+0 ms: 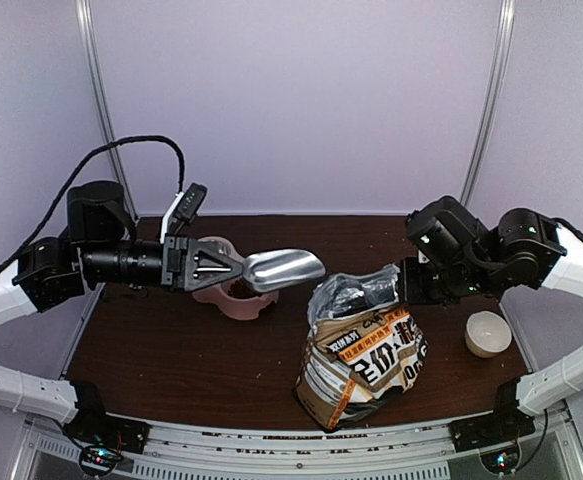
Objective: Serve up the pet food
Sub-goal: Move the pet food to the center of the board, then adjust the pet food bag at the center of the board.
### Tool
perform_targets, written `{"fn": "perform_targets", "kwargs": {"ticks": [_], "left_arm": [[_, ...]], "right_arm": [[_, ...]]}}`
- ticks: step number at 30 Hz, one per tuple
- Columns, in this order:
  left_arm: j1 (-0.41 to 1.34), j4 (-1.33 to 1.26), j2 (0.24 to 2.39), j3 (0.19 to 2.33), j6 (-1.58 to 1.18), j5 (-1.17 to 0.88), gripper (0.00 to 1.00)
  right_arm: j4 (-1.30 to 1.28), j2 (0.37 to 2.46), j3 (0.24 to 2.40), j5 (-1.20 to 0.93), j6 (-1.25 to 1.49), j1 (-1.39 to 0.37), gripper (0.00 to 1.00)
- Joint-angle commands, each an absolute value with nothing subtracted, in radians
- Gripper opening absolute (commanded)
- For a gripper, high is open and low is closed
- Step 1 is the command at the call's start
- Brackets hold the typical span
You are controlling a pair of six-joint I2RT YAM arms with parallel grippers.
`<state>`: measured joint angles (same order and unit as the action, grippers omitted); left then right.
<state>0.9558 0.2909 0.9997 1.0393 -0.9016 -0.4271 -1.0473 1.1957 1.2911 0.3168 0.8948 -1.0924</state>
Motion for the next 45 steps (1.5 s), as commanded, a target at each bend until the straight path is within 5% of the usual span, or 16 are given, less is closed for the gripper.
{"fn": "perform_targets", "kwargs": {"ticks": [1,7,16,21,22,25,27,36,45], "left_arm": [[0.924,0.284,0.938,1.016,-0.847,-0.443,0.0],[0.888,0.252,0.91,1.001,-0.844,-0.476,0.0],[0.879,0.155,0.914,1.0,-0.83,-0.552,0.0],[0.877,0.157,0.88,0.979,-0.846,-0.497,0.0],[0.877,0.161,0.872,0.974,-0.848,-0.485,0.0],[0.876,0.179,0.845,0.955,-0.852,-0.445,0.0],[0.876,0.184,0.823,0.939,-0.858,-0.413,0.0],[0.874,0.169,0.735,0.865,-0.913,-0.315,0.0],[0.874,0.193,0.709,0.858,-0.937,-0.278,0.0]], "right_arm": [[-0.974,1.221,1.351,0.336,0.86,-1.062,0.0],[-0.71,1.284,1.437,0.148,0.543,-0.874,0.0],[-0.636,1.709,1.85,-0.323,0.149,-0.81,0.0],[-0.669,1.835,2.011,-0.308,0.147,-0.812,0.0],[-0.678,1.832,2.009,-0.274,0.156,-0.811,0.03],[-0.728,1.797,1.987,-0.128,0.175,-0.815,0.44],[-0.766,1.754,1.958,-0.037,0.195,-0.821,0.61],[-0.937,1.651,1.882,0.114,0.262,-0.936,0.68],[-1.026,1.802,1.919,0.251,0.26,-0.964,0.7]]}}
